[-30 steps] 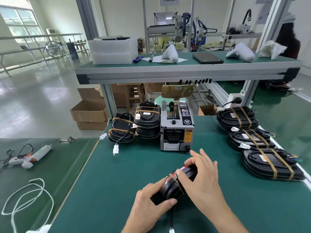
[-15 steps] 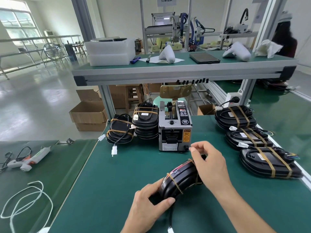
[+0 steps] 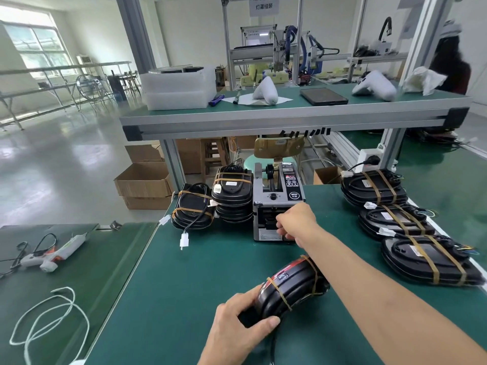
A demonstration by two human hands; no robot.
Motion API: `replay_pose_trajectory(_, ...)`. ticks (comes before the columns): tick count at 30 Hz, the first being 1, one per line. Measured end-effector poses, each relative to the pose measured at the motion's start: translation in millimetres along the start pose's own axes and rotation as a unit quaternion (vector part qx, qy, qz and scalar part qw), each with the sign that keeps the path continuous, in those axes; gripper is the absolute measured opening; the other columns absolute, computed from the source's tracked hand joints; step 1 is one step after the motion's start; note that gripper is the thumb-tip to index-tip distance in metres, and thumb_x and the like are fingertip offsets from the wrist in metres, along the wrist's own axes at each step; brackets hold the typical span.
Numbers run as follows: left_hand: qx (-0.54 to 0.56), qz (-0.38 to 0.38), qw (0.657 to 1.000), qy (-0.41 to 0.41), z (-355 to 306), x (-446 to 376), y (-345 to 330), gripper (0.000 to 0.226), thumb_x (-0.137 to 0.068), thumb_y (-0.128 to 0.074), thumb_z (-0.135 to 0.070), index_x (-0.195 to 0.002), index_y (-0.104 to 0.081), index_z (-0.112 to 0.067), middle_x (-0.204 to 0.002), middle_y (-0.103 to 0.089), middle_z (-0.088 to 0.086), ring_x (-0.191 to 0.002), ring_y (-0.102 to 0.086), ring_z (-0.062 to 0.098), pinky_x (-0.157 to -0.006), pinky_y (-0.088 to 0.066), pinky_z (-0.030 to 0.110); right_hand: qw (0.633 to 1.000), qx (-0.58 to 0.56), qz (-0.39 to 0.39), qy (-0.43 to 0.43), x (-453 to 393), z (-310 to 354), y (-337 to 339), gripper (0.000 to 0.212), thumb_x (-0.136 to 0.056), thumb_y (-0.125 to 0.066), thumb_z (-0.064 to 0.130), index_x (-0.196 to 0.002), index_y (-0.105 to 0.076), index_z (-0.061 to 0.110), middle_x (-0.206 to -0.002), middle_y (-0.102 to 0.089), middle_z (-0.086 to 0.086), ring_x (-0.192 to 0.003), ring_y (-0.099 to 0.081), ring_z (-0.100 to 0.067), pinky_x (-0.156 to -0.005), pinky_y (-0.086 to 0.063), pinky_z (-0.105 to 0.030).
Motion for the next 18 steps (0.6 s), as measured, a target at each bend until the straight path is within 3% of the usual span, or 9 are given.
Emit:
replay_pose_trajectory(7, 0.004, 0.0, 1.0, 0.002, 0, 1, 0, 0.061, -0.069, -0.083, -0.06, -0.124, -0.061, -0.073, -0.1, -0.077, -0.009, -0.102, -0.072, 0.007, -0.094, -0.052, 0.018, 0.981, -0.175, -0.046, -0.074, -2, -6, -10, 0.003, -0.091, -0.066, -0.001, -0.089, -0.067, 0.001, -0.072, -0.07, -0.012, -0.05, -0.064, -0.017, -0.046, -0.049, -0.024)
replay_pose_trajectory(12, 0.006, 0.002, 1.0, 0.0, 1, 0, -1, 0.062, -0.07, -0.084, -0.059, -0.126, -0.061, -0.072, -0.102, -0.077, -0.008, -0.104, -0.072, 0.007, -0.096, -0.053, 0.021, 0.97, -0.206, -0.091, -0.097, -2, -8, -18, 0.004, -0.09, -0.068, -0.002, -0.093, -0.07, -0.003, -0.071, -0.07, -0.012, -0.04, -0.061, -0.014, -0.037, -0.045, -0.019)
replay_pose_trajectory(18, 0.003, -0.005, 1.0, -0.003, 3, -1, -1, 0.061, -0.07, -0.084, -0.057, -0.124, -0.062, -0.072, -0.1, -0.077, -0.014, -0.105, -0.073, 0.007, -0.093, -0.05, 0.014, 0.961, -0.22, -0.116, -0.119, -6, -11, -20, 0.007, -0.092, -0.071, 0.001, -0.098, -0.07, -0.002, -0.072, -0.074, -0.012, -0.038, -0.063, -0.011, -0.034, -0.042, -0.018)
Point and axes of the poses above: each hand's wrist, its own x-axis away from the middle knuckle, its own y-axis out of the back of the hand, z = x × y, the point moved 4 cm from there along -x, towards the middle knuckle
